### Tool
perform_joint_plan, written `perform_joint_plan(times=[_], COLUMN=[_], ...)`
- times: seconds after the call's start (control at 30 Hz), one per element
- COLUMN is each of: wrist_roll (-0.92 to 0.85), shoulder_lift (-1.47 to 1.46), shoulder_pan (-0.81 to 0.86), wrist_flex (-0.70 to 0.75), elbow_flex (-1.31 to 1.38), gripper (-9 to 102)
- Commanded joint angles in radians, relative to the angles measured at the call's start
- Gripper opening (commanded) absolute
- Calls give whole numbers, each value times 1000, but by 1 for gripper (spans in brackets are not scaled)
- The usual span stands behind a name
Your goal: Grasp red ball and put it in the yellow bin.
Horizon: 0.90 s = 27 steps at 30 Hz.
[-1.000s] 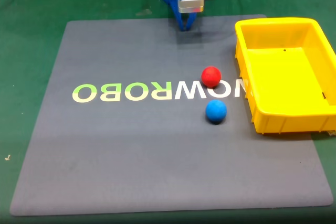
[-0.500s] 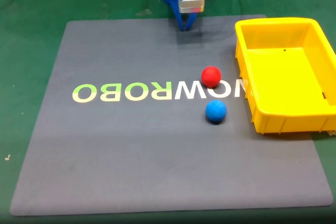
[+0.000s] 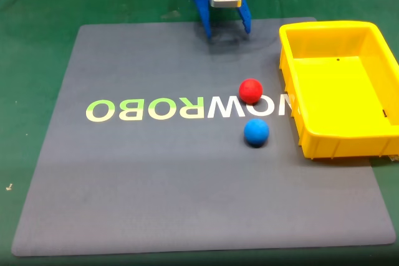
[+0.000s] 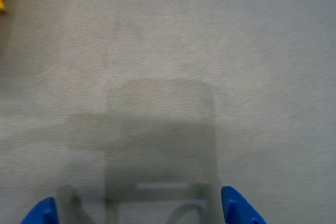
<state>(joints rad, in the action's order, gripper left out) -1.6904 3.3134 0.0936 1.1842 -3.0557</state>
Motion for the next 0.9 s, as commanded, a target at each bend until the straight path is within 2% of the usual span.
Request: perform_joint_plan(times=[0.0, 0.13, 0.47, 0.67, 0.87], wrist_roll=[-35, -9, 66, 58, 77], shoulder_lift=[-21, -207, -925, -1190, -1335], shoulder_pan=[32, 3, -64, -80, -110], wrist_flex=[-37, -129, -476, -601, -652], elbow_flex=[44, 127, 526, 681, 764], gripper=[37, 37, 36, 35, 35])
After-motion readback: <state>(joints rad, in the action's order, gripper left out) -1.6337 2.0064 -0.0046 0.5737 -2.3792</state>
